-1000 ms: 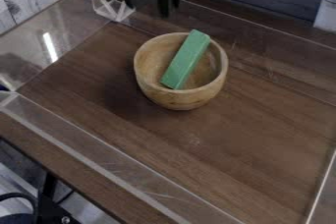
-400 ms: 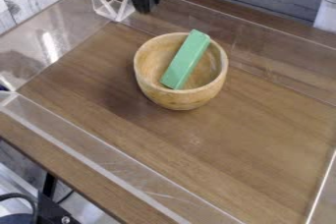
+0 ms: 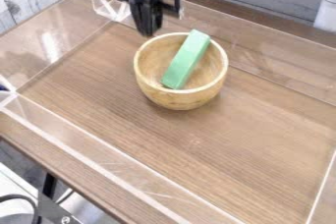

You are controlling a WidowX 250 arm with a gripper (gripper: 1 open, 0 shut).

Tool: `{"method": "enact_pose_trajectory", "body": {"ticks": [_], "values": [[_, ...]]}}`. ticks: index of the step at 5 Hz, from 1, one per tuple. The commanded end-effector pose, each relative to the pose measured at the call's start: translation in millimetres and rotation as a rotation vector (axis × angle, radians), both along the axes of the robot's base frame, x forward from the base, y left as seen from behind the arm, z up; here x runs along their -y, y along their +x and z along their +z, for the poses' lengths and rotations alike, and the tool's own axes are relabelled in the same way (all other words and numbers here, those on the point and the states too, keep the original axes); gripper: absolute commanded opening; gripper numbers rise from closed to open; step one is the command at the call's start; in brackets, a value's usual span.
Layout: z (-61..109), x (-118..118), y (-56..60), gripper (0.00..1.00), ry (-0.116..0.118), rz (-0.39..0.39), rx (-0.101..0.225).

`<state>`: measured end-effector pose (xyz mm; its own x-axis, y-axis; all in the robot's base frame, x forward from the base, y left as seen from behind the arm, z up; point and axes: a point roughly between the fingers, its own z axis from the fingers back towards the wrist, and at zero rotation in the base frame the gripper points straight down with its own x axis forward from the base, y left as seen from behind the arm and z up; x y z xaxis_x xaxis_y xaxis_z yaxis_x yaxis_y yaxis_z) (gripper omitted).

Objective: Put the green block in the brown bowl

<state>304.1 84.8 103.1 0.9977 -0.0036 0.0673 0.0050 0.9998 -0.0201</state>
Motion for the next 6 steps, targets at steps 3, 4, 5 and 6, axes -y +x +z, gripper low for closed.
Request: {"method": "enact_pose_trajectory", "body": {"ticks": [3,4,5,6], "values": [[32.4,11,18.7,0.0,-0.001,-0.043,0.101],[23.8,-16,4.8,0.0,0.008,0.004,0.087],[15.2,-24,4.7,0.0,0.014,0.018,0.072],[7.6,-35,4.5,0.0,0.016,0.041,0.06]]}}
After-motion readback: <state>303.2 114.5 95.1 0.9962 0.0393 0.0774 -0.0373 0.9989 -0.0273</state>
